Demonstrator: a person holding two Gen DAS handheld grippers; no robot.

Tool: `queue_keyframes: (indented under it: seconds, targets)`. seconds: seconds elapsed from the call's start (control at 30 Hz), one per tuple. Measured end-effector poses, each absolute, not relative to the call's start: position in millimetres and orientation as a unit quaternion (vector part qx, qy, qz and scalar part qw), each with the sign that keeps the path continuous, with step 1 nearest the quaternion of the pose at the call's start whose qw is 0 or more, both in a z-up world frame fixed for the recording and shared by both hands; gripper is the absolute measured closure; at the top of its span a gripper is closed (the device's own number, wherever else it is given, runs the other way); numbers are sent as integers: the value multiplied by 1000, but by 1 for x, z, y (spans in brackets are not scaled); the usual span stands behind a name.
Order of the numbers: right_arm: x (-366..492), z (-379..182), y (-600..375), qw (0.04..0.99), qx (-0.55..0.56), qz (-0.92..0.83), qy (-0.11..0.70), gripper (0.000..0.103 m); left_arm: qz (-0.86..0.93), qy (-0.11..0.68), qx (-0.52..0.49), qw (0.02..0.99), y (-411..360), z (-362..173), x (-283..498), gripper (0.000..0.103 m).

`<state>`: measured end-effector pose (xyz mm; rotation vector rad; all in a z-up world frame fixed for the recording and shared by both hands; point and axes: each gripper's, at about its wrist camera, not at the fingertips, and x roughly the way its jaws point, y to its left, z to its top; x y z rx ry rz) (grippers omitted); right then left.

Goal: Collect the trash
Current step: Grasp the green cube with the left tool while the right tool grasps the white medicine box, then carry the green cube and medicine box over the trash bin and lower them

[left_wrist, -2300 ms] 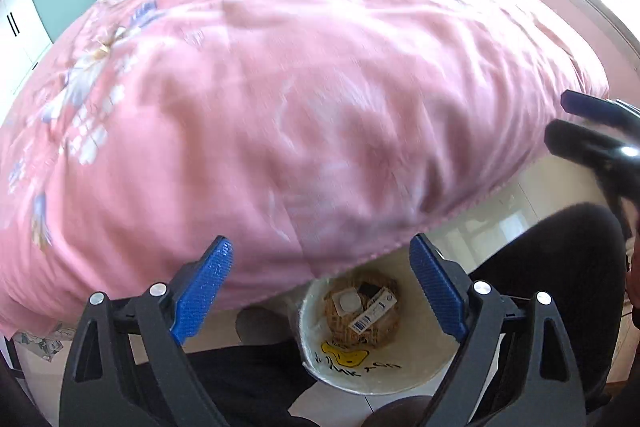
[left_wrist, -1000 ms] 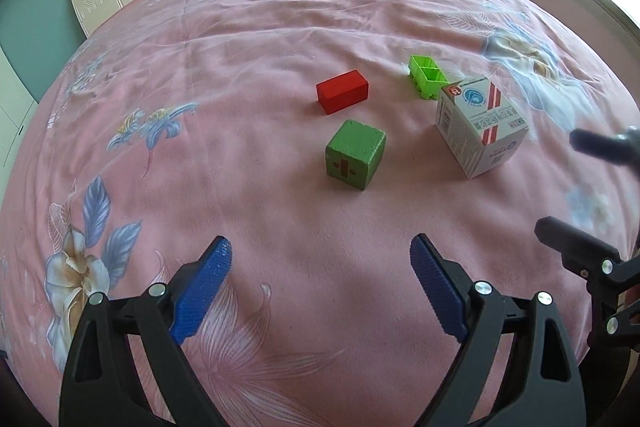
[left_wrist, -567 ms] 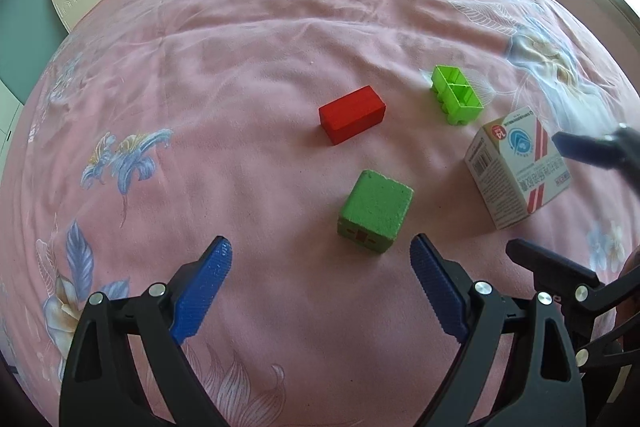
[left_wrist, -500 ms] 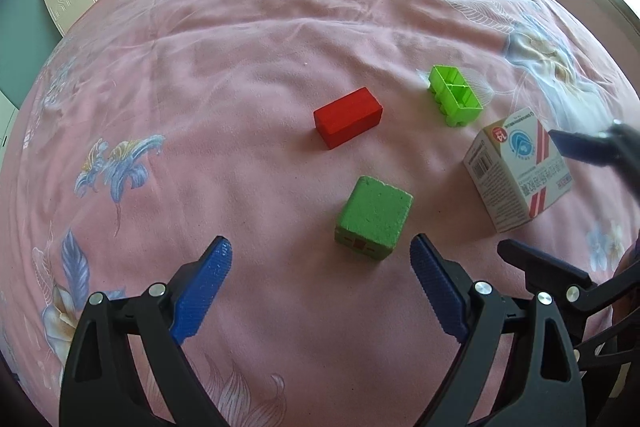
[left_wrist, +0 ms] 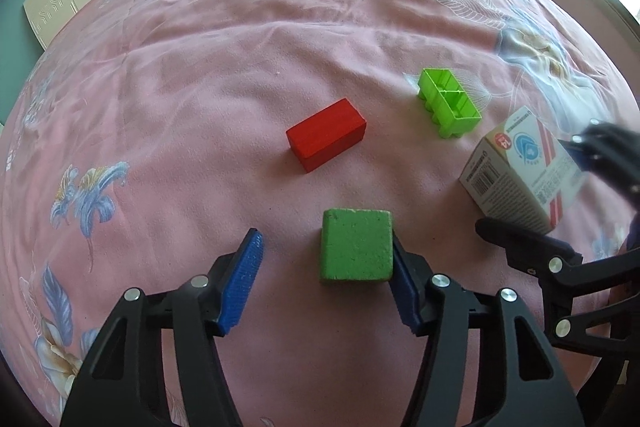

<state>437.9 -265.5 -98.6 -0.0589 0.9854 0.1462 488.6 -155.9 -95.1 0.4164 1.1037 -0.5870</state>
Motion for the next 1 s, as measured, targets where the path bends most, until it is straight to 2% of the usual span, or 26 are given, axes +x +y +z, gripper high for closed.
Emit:
queue_keyframes:
  seconds: [0.17,0.33,1.0]
  targets:
    - [436,-97,-266,879,-30,72,470,56,-283,511,197,787,-160,-94,484,60]
    - [437,-98,-266,877,-27,76,474,58,-290,509,204,784,-164,-94,480,71]
    - [414,-85,-269,883,-17,84,461,59,-288,495,231,786,-153,-86,451,71]
